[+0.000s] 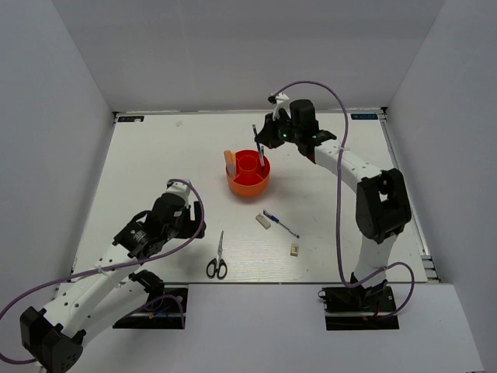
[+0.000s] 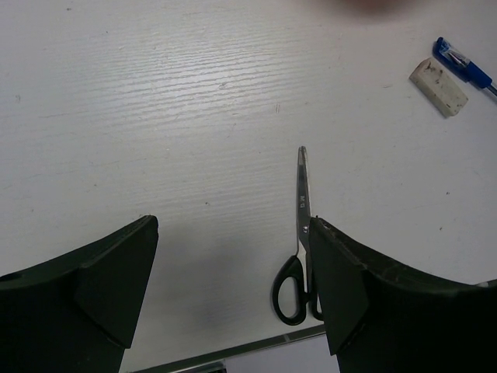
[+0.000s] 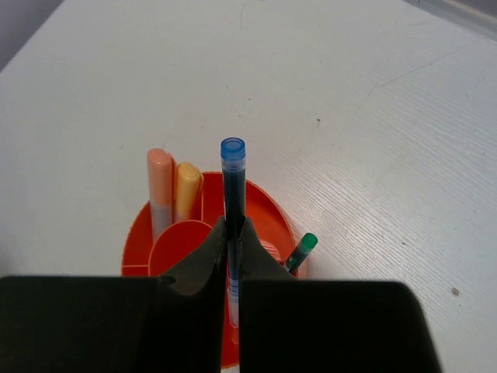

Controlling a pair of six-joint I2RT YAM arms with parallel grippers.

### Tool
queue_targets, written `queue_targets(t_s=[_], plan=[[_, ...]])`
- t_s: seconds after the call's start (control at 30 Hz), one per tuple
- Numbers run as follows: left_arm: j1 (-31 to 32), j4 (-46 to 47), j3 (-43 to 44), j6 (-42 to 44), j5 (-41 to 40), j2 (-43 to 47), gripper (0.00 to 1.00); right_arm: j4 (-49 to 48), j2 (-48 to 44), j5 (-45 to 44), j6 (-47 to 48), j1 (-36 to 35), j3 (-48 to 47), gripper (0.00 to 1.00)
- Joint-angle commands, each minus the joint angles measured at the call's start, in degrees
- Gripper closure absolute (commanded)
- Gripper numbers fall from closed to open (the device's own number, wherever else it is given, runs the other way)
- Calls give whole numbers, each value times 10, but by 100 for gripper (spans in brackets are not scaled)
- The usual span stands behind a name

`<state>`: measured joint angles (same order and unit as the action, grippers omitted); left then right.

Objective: Sort the stationery into containers
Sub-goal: Place the pen in the storage box, then pick up the pen from the center of the board.

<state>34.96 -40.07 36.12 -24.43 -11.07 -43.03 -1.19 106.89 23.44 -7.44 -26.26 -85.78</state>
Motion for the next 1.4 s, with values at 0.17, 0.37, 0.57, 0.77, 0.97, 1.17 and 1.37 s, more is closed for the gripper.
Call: queue_targets(t_s=[0.17,0.37,0.57,0.77,0.97,1.17,1.37], plan=[[-2,3,4,6,3,0,11,-41,21,-71,65,-21,17,100],[-2,5,6,5,5,0,11,-37,1,-63,67,-21,46,72],[-2,5,4,5,7,2,11,-26,-27,-63,69,-20,61,54],[-2,4,4,5,9,5,11,31,-120,-73,94,-18,76,64],[-2,11,4,5,20,10,42,241,-200,-36,266,-20,117,100],[-2,9,7,6,24,9,71,319,-196,8,328,-34,217,65],[-2,6,7,4,12,8,17,274,-194,-21,331,-62,268,54]])
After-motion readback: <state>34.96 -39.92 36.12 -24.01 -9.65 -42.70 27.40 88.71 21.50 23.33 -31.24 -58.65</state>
